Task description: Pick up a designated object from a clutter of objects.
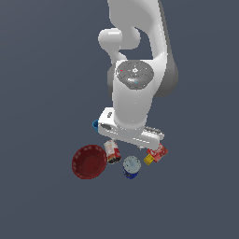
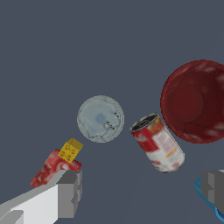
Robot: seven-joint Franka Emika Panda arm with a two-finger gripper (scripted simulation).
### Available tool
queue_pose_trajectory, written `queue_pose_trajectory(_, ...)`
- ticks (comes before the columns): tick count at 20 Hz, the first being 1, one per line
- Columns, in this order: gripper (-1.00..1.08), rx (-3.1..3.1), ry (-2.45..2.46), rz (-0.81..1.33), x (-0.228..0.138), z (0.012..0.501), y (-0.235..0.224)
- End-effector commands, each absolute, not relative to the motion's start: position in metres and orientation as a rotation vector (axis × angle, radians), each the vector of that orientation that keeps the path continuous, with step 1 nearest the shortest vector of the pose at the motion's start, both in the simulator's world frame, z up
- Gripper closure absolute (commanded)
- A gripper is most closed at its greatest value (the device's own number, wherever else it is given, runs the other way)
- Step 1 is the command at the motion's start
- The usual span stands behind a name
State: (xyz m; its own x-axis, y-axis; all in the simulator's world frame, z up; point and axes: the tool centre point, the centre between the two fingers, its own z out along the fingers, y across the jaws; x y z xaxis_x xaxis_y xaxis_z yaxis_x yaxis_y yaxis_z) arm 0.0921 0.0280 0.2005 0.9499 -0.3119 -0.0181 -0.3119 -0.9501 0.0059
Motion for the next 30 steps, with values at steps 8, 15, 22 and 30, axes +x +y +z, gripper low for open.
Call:
queue_pose_trajectory(8,-0.92,3.05,-0.747,-0.007,0.126,0.145,0.046)
queue_pose_trajectory(15,-0.92,3.031,-0.827,-0.001,0.135,0.126,0.052)
queue_pose_trajectory(22,-0.92,3.03,-0.829,-0.002,0.135,0.121,0.052)
queue_pose_trajectory(30,-0.92,3.029,-0.834,0.0,0.134,0.083,0.052)
